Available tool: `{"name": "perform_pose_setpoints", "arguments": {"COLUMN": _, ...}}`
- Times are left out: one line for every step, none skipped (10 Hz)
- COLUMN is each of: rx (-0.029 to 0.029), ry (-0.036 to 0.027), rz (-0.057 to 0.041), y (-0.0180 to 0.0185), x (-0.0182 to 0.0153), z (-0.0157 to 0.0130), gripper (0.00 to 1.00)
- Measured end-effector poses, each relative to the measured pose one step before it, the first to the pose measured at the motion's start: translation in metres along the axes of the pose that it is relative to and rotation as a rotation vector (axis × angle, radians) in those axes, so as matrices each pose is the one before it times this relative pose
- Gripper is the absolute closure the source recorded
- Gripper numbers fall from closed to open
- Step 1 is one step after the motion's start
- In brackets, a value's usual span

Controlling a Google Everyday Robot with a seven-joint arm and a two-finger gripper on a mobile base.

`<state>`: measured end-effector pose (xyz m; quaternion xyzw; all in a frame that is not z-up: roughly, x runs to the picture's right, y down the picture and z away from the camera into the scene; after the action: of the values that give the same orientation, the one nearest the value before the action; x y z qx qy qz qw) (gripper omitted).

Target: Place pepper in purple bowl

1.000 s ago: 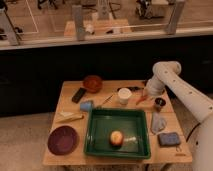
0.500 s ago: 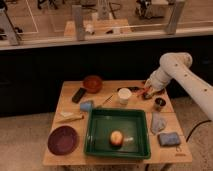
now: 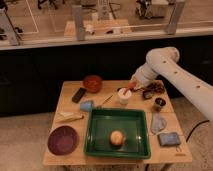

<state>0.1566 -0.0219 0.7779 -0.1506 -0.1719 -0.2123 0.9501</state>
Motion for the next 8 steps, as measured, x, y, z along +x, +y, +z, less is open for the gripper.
{"name": "perform_pose_setpoints", "arguments": {"rx": 0.01970, "ry": -0.02009, "rz": -0.05059, "y": -0.01102, "x": -0.02276, "z": -0.00084, "gripper": 1.00}}
{"name": "perform_pose_setpoints", "arguments": {"rx": 0.02024, "ry": -0.02224, "rz": -0.04861, "y": -0.01024, "x": -0.02116, "z": -0.00198, "gripper": 1.00}}
{"name": "perform_pose_setpoints", "arguments": {"rx": 0.02393, "ry": -0.03058, "rz": -0.05864, "y": -0.01059, "x": -0.02465, "z": -0.00307, "gripper": 1.00}}
{"name": "perform_pose_setpoints", "arguments": {"rx": 0.02253, "ry": -0.03668, "rz": -0.06250, "y": -0.01044, "x": -0.02508, "z": -0.00284, "gripper": 1.00}}
{"name": "perform_pose_setpoints", "arguments": {"rx": 0.01214, "ry": -0.03009, "rz": -0.04621, "y": -0.00636, "x": -0.01786, "z": -0.00021, "gripper": 1.00}}
{"name": "perform_pose_setpoints", "arguments": {"rx": 0.01204, "ry": -0.03647, "rz": -0.06118, "y": -0.00727, "x": -0.02366, "z": -0.00019, "gripper": 1.00}}
{"name": "perform_pose_setpoints", "arguments": {"rx": 0.00501, "ry": -0.01932, "rz": -0.03931, "y": -0.00432, "x": -0.01779, "z": 0.00086, "gripper": 1.00}}
{"name": "perform_pose_setpoints", "arguments": {"rx": 0.00176, "ry": -0.00670, "rz": -0.01448, "y": -0.00160, "x": -0.00692, "z": 0.00039, "gripper": 1.00}}
